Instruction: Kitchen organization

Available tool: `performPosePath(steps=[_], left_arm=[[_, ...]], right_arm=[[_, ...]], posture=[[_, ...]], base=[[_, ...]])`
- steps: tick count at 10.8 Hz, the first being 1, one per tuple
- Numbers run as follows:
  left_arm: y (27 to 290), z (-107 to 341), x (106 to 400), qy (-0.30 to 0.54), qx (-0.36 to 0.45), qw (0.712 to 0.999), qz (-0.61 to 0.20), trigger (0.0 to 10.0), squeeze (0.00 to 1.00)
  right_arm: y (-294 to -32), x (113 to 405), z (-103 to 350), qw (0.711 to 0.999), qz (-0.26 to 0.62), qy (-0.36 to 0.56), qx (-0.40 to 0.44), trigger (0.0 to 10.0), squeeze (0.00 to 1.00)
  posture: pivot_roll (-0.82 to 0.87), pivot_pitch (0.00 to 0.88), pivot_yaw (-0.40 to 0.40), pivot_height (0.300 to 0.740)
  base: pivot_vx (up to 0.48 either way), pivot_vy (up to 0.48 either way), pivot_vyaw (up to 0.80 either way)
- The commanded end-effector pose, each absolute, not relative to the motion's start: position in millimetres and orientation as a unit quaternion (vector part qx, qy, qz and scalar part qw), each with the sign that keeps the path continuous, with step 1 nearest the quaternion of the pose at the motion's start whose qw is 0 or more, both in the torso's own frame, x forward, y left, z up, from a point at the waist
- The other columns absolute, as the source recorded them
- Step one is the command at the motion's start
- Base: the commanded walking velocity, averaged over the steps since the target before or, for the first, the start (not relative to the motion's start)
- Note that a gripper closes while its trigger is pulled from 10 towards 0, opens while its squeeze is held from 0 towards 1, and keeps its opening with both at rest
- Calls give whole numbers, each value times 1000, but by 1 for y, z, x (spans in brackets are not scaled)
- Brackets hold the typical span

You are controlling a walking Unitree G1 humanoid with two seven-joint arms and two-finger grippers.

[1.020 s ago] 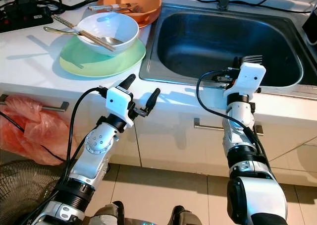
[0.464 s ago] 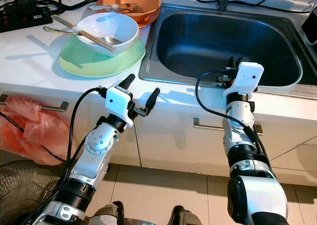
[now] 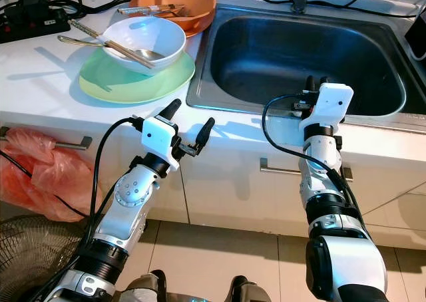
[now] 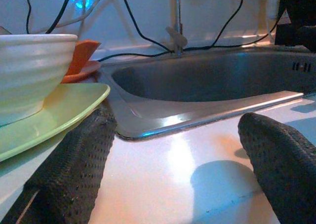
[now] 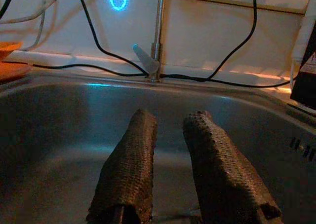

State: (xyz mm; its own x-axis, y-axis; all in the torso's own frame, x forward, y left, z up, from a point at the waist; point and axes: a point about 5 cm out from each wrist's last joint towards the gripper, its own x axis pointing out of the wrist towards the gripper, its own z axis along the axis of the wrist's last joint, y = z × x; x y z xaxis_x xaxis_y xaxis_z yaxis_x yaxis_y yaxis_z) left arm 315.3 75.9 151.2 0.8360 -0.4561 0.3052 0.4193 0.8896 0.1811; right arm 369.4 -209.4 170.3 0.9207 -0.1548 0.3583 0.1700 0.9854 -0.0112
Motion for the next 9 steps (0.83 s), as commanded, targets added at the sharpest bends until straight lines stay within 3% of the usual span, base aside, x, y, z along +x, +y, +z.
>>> performPosePath(steps=[1,9], left_arm=[[75,143,316,-153,54,960,-229,10000,0],[74,144,317,-154,52,960,-227,10000,0]], right_arm=[[-214,366,153,986,-92,-140,-21,10000,0],[-214,371,181,976,-91,-196,-17,10000,0]], posture=[[199,200,-42,740],[194,201,-43,740]], base=[[0,0,0],[0,0,0]])
